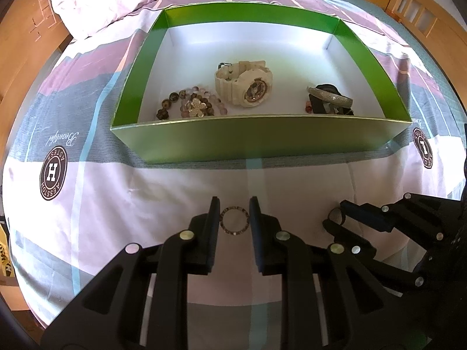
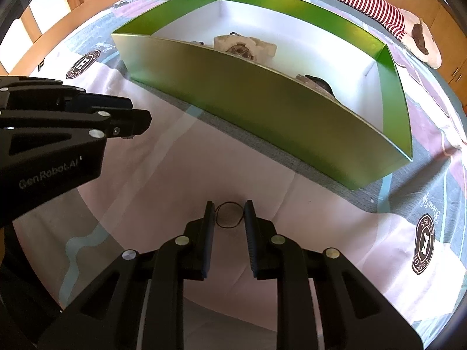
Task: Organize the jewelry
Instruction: 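Grasp the rhinestone ring with the left tool while the right tool grasps the small dark ring, then carry both rings into the green box and open both tools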
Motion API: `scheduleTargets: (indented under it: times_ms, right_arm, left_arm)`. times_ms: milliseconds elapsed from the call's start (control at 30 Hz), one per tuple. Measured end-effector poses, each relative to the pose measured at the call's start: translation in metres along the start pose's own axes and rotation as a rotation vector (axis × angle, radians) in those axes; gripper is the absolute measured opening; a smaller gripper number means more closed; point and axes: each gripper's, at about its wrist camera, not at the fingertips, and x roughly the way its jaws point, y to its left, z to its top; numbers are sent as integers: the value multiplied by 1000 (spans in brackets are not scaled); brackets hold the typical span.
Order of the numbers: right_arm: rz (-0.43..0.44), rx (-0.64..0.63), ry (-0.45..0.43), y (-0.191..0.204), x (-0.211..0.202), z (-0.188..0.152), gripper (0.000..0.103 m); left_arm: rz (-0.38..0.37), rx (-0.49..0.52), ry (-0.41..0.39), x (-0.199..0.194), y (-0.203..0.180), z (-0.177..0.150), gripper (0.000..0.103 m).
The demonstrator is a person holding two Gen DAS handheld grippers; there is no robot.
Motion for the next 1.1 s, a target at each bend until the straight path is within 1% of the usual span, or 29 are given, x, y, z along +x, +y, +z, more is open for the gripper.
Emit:
scheduleTargets:
  times_ms: [433,567,633,700,833,900,1100]
  right_arm:
    - [4,2,-2,0,1,0,21]
    - [-3,7,-12,-1,-3,0,21]
    - [-8,10,-34,-2,-11,2,21]
    - [-6,23,-66,-6,-22,5,21]
    - [9,52,-157,-15,-48,12,21]
    - [15,68,-204,-20,-58,14,21]
    - [33,123,-283,-36,-71,17,21]
  left_arm:
    - [-2,-1,-8,-3,-1,0,21]
    - [0,0,-24,-7,-2,2,21]
    - [14,11,-56,-14,-1,4,21]
    - [38,14,-109,-26,1,7,21]
    - [50,21,-224,-50,4,13,21]
    - [56,23,-258,-57,4,15,20]
    - [47,28,-279,-60,4,21,20]
